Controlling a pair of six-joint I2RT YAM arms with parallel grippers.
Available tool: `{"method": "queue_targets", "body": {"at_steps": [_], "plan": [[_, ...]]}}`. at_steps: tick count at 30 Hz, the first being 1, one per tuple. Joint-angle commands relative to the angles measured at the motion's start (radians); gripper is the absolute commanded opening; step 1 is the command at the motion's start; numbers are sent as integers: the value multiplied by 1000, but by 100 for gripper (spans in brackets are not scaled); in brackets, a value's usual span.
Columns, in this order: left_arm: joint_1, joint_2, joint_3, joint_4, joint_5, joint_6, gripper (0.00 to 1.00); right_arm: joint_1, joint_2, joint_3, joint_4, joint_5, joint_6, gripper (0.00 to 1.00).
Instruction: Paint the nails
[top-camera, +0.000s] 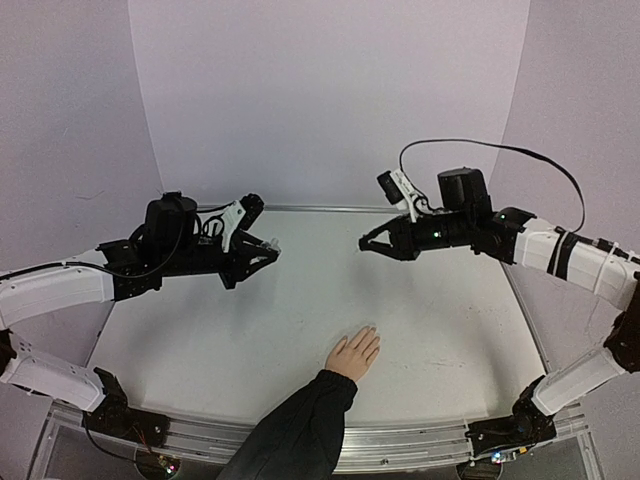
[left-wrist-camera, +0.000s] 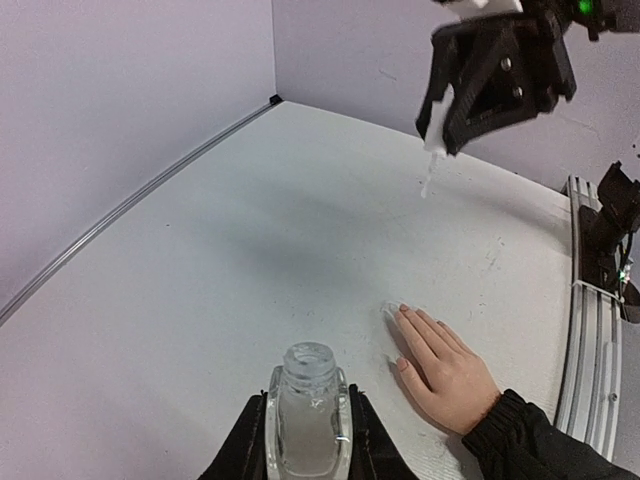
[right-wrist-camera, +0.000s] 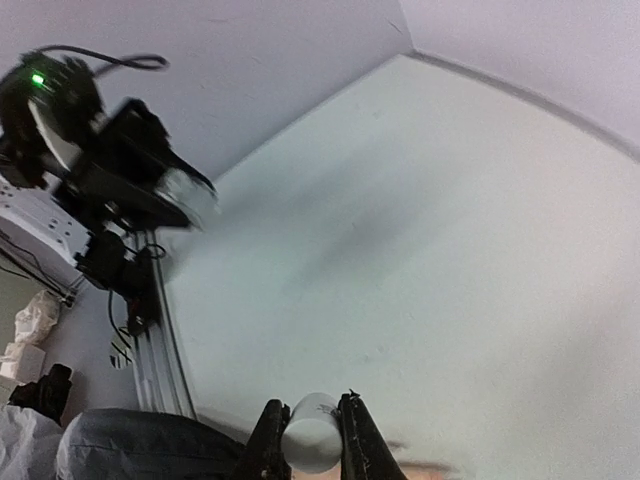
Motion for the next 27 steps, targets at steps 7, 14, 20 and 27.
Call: {"method": "queue_targets", "body": {"at_steps": [7, 14, 20, 27], "plan": [[-9, 49, 69, 218, -57, -186, 0, -79, -130, -362, 74, 67, 10, 0], [-16, 84, 45, 314, -63, -234, 0, -79, -97, -489, 204, 79, 18, 0], [-23, 133, 46, 342, -77, -250, 0, -79, -54, -533, 328, 119, -4, 0], [-29, 183, 52, 358, -94, -250, 0, -79, 12, -515, 287, 133, -6, 0]]}}
